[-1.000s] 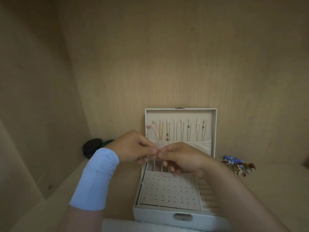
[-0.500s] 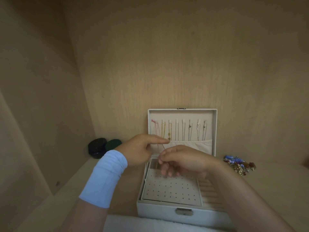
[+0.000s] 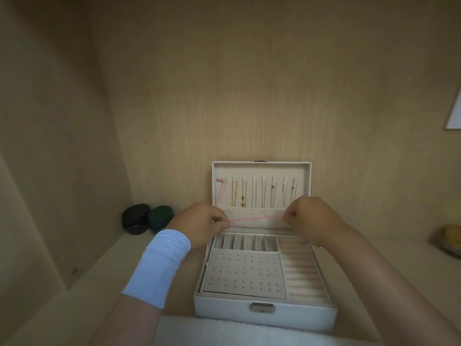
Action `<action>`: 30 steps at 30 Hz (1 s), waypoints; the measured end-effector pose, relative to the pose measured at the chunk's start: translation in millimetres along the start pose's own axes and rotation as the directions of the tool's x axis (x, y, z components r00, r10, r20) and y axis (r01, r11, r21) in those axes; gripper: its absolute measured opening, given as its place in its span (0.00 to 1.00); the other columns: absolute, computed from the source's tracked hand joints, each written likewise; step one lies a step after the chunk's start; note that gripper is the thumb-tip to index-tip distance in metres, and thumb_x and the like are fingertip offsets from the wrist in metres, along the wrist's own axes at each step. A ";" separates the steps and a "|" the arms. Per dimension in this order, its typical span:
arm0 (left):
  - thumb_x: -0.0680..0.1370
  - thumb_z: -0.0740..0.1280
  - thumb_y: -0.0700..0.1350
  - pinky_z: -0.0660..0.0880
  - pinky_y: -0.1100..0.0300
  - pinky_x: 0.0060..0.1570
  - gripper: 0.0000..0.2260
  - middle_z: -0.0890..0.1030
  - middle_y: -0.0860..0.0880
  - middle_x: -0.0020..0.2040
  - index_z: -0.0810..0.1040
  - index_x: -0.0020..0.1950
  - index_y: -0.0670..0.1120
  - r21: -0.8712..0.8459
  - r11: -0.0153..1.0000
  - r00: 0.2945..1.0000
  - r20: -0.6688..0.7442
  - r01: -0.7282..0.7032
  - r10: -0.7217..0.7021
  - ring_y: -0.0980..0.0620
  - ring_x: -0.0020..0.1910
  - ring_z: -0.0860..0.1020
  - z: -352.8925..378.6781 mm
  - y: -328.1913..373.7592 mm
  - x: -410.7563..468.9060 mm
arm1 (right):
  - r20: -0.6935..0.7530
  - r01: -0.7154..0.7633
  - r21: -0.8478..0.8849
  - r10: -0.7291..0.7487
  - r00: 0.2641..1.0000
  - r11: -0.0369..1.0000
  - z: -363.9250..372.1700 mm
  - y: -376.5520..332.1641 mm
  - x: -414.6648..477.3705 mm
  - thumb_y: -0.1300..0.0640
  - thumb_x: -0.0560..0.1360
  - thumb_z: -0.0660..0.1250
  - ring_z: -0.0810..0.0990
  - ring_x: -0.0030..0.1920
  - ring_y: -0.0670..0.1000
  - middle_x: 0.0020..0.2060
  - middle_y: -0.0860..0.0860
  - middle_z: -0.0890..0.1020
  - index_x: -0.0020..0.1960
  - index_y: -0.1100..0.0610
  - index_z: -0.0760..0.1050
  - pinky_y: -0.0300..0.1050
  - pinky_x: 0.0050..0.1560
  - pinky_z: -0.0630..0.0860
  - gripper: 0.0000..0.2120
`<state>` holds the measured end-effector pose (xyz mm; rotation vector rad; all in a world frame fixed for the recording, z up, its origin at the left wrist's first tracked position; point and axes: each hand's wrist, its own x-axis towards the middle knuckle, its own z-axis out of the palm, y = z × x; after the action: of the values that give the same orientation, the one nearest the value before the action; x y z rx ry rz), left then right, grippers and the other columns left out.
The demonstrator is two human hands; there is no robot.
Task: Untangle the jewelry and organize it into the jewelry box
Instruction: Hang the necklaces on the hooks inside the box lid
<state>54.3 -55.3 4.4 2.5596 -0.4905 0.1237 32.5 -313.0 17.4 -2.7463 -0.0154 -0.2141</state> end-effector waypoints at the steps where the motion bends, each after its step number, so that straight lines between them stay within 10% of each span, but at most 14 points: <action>1: 0.78 0.68 0.53 0.72 0.66 0.45 0.07 0.82 0.58 0.46 0.85 0.50 0.54 -0.010 1.000 1.000 -0.014 -0.005 0.005 0.62 0.41 0.76 0.7 0.1 -0.5 | 0.043 -0.016 0.014 0.016 0.999 1.000 1.5 1.5 0.8 0.59 0.78 0.63 0.75 0.30 0.50 0.31 0.52 0.80 0.33 0.57 0.78 0.39 0.28 0.70 0.16; 6: 0.79 0.67 0.53 0.70 0.67 0.44 0.09 0.80 0.59 0.46 0.84 0.53 0.53 -0.001 0.999 0.998 -0.046 -0.037 0.037 0.64 0.40 0.74 4.5 -1.3 0.0 | 0.274 0.022 -0.047 -0.008 0.962 0.999 15.6 2.3 -2.5 0.51 0.79 0.66 0.71 0.29 0.46 0.26 0.48 0.71 0.28 0.54 0.70 0.37 0.29 0.66 0.22; 14: 0.79 0.65 0.54 0.67 0.66 0.33 0.08 0.75 0.61 0.40 0.84 0.49 0.56 0.159 0.984 0.944 -0.305 -0.081 0.128 0.59 0.39 0.74 15.3 2.7 0.8 | 0.142 0.075 0.068 -0.084 0.986 0.995 -10.0 -39.4 3.5 0.51 0.82 0.63 0.77 0.33 0.47 0.39 0.53 0.81 0.46 0.60 0.81 0.39 0.35 0.74 0.15; 22: 0.78 0.64 0.56 0.79 0.54 0.45 0.10 0.82 0.59 0.39 0.82 0.41 0.57 -0.075 0.997 0.977 -0.214 -0.013 -0.004 0.58 0.38 0.79 5.1 9.2 16.6 | 0.164 0.139 0.318 -0.199 0.966 0.938 -10.4 -74.4 36.0 0.65 0.77 0.63 0.78 0.25 0.53 0.35 0.58 0.84 0.41 0.65 0.82 0.48 0.30 0.81 0.11; 26: 0.78 0.65 0.54 0.79 0.54 0.50 0.08 0.83 0.58 0.41 0.83 0.44 0.57 0.007 1.000 0.999 -0.040 -0.020 0.020 0.56 0.43 0.80 -6.0 10.7 19.5 | 0.130 0.202 0.294 -0.248 0.960 0.934 3.5 -69.9 39.0 0.62 0.79 0.64 0.78 0.24 0.50 0.38 0.45 0.82 0.39 0.64 0.83 0.43 0.29 0.78 0.13; 30: 0.77 0.67 0.54 0.78 0.54 0.55 0.07 0.80 0.62 0.43 0.85 0.48 0.56 0.156 0.988 0.988 0.156 -0.005 -0.020 0.57 0.49 0.79 -15.5 4.5 17.8 | 0.057 0.240 0.056 -0.243 0.968 0.969 10.5 -58.1 34.3 0.59 0.81 0.64 0.80 0.35 0.44 0.44 0.54 0.86 0.57 0.57 0.83 0.37 0.40 0.74 0.11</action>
<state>69.3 -56.6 23.1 2.7383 -0.5493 -0.0448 65.7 -255.9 34.9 -2.6967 -0.3691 -0.1891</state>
